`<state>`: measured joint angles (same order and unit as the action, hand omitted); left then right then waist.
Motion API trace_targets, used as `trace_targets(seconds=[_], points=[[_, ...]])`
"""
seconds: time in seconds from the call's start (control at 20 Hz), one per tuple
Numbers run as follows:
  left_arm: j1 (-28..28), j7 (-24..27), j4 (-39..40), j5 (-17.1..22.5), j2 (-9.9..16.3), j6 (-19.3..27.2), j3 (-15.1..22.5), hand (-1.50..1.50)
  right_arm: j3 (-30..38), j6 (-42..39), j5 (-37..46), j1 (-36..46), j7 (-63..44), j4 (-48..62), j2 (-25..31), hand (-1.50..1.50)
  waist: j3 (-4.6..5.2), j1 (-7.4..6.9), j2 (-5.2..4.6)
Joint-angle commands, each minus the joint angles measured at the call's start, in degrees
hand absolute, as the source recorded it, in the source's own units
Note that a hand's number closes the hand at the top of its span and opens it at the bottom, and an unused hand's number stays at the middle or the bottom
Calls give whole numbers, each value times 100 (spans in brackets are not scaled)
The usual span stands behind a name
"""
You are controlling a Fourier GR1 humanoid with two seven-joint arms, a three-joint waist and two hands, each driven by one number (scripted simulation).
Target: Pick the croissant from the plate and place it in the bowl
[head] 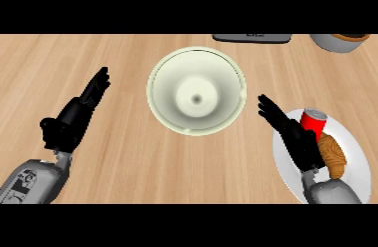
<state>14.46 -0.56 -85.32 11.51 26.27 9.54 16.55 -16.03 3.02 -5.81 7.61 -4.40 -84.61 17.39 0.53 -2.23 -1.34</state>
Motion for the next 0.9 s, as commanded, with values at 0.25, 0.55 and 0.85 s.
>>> trace_targets(seconds=[0.25,0.55,0.85], points=[[-688,-101,-234,920,-841,-143,-26,0,1248,197,817,-436,1184,-981,1849,150,-42,515,250],[-882,-64,-279,1068,-1128,-313,154,0,1771,1579,1248,-1974,2626,-912,1267,-150,-60,428,174],[-575,-573,-519,1145,-1036,-296,28,0,1149,1888,3128,-2500,1411,-1725,1936,-150,-38,332,159]])
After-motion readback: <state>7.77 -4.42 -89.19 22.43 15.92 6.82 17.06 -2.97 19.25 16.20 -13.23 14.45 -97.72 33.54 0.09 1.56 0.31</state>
